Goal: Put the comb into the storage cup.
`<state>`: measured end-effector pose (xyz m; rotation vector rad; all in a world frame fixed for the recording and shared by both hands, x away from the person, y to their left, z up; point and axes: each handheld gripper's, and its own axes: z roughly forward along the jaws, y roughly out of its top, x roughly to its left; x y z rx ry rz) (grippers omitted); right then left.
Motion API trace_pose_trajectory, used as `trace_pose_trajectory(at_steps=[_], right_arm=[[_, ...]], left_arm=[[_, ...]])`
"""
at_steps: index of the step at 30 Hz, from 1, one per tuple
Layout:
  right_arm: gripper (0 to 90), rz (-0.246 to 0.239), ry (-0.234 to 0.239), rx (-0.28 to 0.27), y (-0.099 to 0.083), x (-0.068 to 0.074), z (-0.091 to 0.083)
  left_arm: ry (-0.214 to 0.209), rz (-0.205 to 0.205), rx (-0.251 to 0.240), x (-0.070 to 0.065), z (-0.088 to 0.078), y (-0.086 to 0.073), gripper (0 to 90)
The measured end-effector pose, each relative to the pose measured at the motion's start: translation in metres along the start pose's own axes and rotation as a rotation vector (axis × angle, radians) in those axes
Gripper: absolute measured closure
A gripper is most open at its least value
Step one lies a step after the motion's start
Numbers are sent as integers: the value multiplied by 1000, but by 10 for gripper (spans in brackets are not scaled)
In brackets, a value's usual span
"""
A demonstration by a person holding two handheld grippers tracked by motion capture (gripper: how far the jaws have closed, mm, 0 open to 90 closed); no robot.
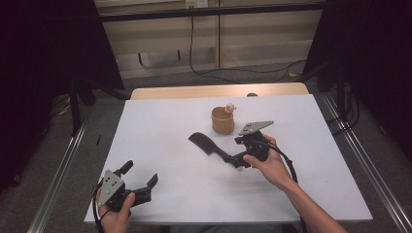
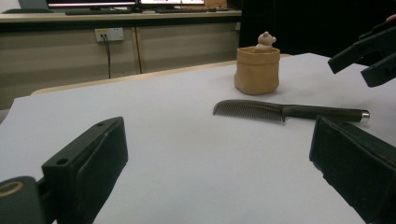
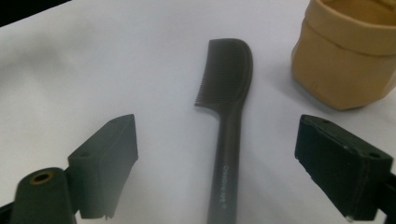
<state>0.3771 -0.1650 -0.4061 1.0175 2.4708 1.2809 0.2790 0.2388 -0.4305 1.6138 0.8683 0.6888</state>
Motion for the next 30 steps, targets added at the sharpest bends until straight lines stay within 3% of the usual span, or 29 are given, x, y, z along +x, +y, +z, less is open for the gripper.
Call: trace_pose_trajectory(at_steps=[3, 6, 11, 20, 24, 30], right_arm=[[78, 1, -44, 4, 4, 0, 4], [80, 19, 23, 45, 9, -2, 8], [34, -24, 107, 69, 15, -4, 16], [60, -24, 111, 162, 26, -13, 28], [106, -19, 117, 219, 27, -17, 36], [186, -16, 90, 297, 31, -22, 46]], left_arm=[[-1, 2, -1, -1, 0, 0, 45], [-4, 3, 2, -1, 0, 0, 45], [-11, 2, 1, -1, 0, 0, 45], [-12, 1, -4, -1, 1, 0, 45], [-13, 3, -2, -1, 1, 0, 45], [-18, 5, 6, -1, 2, 0, 45]])
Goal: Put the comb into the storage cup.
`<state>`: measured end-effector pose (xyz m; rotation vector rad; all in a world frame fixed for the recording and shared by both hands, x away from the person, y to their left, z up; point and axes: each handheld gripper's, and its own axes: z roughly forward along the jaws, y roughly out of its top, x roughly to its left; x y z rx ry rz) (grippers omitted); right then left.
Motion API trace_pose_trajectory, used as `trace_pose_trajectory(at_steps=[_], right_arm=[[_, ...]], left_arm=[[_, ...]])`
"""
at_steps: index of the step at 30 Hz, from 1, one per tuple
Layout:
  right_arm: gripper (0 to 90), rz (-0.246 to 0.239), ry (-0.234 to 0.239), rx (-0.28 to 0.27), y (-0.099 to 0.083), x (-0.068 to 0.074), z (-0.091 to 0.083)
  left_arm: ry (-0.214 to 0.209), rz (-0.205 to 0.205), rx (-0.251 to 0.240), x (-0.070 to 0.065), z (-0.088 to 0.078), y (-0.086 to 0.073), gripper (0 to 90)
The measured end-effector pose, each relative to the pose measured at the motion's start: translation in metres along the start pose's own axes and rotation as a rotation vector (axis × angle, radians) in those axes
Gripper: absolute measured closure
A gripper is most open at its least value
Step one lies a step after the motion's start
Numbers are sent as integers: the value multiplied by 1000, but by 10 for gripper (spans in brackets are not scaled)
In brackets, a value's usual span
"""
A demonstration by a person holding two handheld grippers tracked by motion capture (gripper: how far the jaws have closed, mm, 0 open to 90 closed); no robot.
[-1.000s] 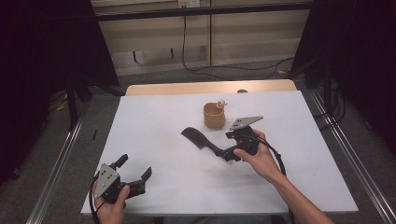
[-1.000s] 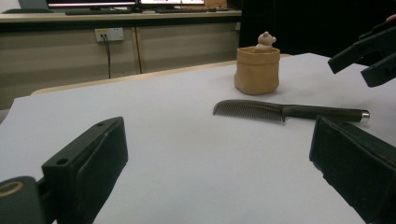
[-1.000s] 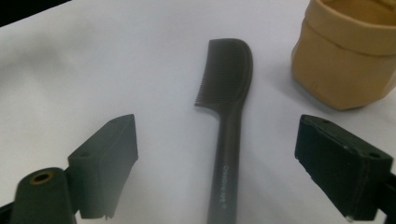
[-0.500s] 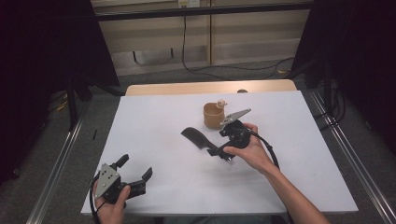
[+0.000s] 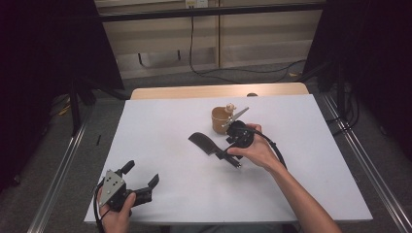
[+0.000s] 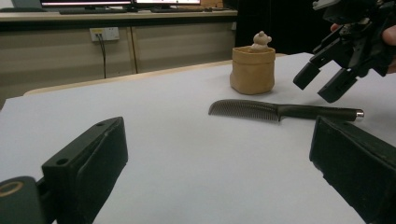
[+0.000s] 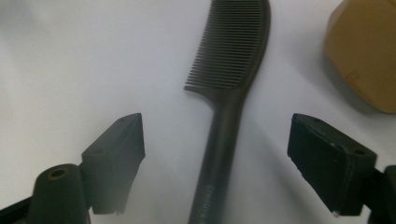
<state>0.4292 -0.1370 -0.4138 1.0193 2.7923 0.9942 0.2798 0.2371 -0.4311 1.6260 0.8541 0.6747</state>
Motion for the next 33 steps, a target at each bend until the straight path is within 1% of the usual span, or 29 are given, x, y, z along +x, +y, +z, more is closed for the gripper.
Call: trace_pose_trajectory(at_steps=[1, 4, 6, 9, 13, 14, 16, 18, 20, 23, 27, 29, 33], right_arm=[[182, 0, -12, 10, 2, -1, 1], [217, 3, -12, 54, 7, -3, 5], [228, -2, -16, 76, 9, -5, 9], [253, -1, -21, 109, 11, -7, 15], [298, -5, -21, 119, 12, -10, 20], [325, -6, -20, 127, 12, -10, 20], [344, -8, -25, 145, 13, -10, 22], [388, -17, -34, 161, 15, -9, 23], [398, -13, -36, 177, 16, -8, 23], [440, -24, -49, 200, 18, -8, 26], [482, -37, -49, 225, 21, -4, 29], [522, -46, -52, 234, 22, -3, 29], [555, -49, -51, 243, 22, -2, 31]], left_arm=[[-1, 2, 1, 0, 0, 0, 45], [-5, -12, -12, -1, 0, 0, 44], [-15, -3, -1, -1, 1, 0, 45], [-15, -3, -7, -1, 0, 0, 44], [-17, -3, -5, -1, 0, 0, 45], [-18, 0, 1, -1, 0, 0, 45], [-18, 0, 1, -1, 1, 0, 44], [-20, -1, -3, -2, 1, 0, 45], [-20, 0, -1, -2, 1, 0, 45], [-25, -3, 1, -1, 1, 0, 44], [-25, 1, -3, -1, 0, 0, 44], [-23, -1, -6, -1, 0, 0, 44], [-24, -1, 0, -1, 1, 0, 44]])
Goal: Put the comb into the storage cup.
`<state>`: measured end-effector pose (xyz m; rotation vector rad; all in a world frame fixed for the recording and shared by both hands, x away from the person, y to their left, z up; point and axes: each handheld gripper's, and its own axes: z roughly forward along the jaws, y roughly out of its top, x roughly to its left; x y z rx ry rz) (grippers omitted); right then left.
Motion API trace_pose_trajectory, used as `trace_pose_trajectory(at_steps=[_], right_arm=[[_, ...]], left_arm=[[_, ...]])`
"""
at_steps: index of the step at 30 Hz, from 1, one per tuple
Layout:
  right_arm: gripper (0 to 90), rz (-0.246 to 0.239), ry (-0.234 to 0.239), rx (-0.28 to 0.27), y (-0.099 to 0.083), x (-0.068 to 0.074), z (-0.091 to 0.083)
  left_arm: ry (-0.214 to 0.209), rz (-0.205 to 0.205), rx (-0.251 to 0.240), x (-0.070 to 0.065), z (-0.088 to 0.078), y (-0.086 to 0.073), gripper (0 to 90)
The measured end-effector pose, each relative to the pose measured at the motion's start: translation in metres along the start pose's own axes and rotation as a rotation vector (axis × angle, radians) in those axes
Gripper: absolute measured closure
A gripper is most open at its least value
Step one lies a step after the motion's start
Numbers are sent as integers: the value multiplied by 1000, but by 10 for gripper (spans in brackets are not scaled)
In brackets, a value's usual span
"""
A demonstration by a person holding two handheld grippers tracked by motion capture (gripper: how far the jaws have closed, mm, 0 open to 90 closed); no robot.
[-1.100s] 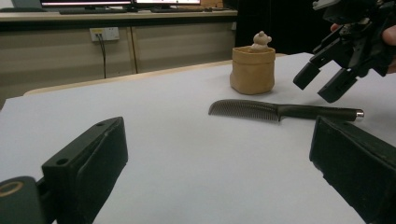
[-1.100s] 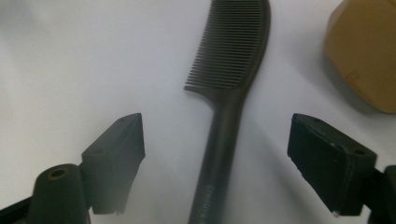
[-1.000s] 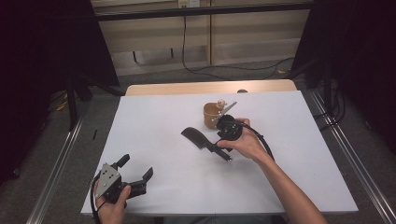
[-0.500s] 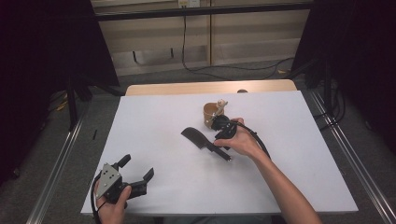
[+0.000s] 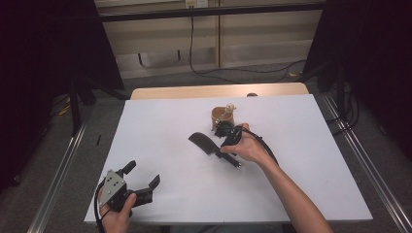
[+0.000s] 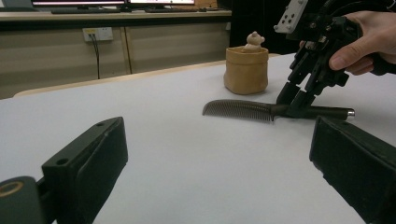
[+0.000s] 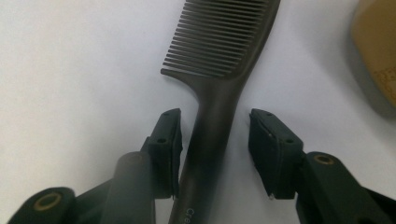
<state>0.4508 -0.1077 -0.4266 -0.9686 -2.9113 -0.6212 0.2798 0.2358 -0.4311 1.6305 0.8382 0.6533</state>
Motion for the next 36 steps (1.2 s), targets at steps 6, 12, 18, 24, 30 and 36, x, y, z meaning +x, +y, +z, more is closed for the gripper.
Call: trace_pose_trajectory(at_steps=[6, 12, 18, 24, 30, 36], right_arm=[[584, -10, -16, 25, 5, 1, 2], [605, -9, -31, 51, 8, 3, 3], [621, -16, -39, 77, 11, 2, 3], [641, -29, -64, 84, 11, 5, 4], [649, -29, -79, 88, 12, 8, 4], [664, -15, -84, 88, 12, 8, 4]], left_arm=[[-1, -1, -3, 0, 0, 0, 45], [-2, 3, -1, 0, 0, 0, 45], [-3, 6, 1, -1, 0, 0, 44], [-2, 6, 2, -1, 1, 0, 45], [-2, 6, 5, -1, 1, 0, 45], [0, 6, 2, -1, 1, 0, 45]])
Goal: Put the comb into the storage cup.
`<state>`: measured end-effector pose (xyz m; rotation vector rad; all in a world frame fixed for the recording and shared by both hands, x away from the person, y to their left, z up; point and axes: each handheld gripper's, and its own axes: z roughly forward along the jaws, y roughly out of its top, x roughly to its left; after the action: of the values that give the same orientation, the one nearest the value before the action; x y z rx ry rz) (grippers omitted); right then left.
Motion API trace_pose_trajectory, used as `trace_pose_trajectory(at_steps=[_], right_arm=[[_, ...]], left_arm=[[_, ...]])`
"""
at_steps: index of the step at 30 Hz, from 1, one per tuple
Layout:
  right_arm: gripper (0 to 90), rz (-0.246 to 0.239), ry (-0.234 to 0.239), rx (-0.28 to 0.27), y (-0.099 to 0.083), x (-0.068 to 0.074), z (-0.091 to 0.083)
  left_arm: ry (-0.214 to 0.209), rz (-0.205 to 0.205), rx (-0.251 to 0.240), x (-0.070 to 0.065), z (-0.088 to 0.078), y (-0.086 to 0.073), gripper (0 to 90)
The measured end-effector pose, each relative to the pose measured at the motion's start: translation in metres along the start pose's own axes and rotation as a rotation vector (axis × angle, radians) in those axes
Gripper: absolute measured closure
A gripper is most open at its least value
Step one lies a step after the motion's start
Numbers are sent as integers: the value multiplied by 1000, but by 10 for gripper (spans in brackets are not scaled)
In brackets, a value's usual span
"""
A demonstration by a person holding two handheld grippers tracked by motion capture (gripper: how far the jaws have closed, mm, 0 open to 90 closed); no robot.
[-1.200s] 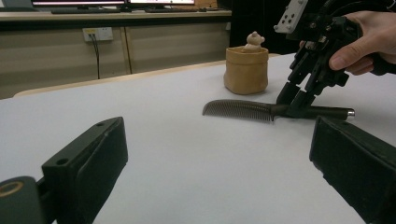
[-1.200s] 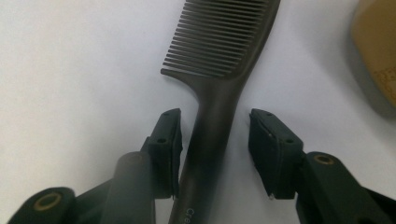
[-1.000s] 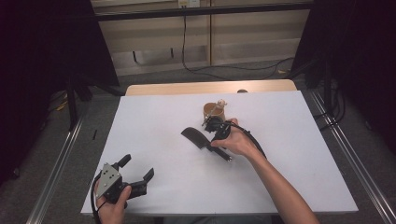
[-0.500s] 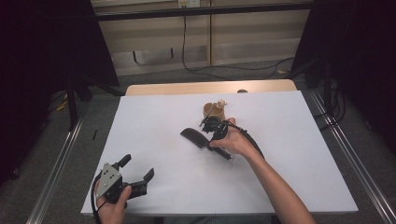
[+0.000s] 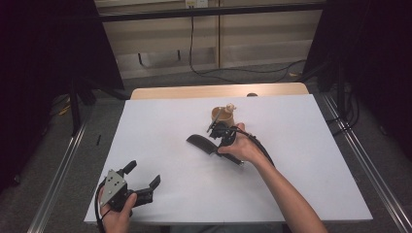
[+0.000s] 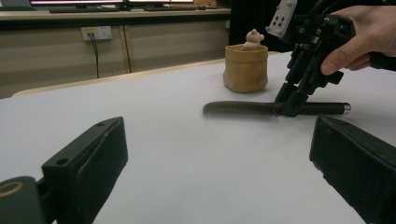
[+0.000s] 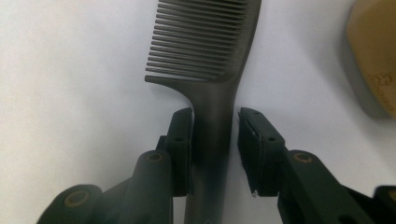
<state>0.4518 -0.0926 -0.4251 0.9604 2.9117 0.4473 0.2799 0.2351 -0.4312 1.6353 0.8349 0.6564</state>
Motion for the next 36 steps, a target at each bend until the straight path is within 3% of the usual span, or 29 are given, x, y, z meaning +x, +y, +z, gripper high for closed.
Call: trace_pose_trajectory(at_steps=[7, 20, 36], right_arm=[[723, 13, -11, 0, 0, -1, 0], [729, 15, -20, 10, 2, 0, -1], [730, 21, 13, -23, -1, -3, -7]], left_arm=[[-3, 4, 5, 0, 0, 0, 45], [-1, -1, 0, 0, 0, 0, 44], [-1, 2, 1, 0, 0, 0, 45]])
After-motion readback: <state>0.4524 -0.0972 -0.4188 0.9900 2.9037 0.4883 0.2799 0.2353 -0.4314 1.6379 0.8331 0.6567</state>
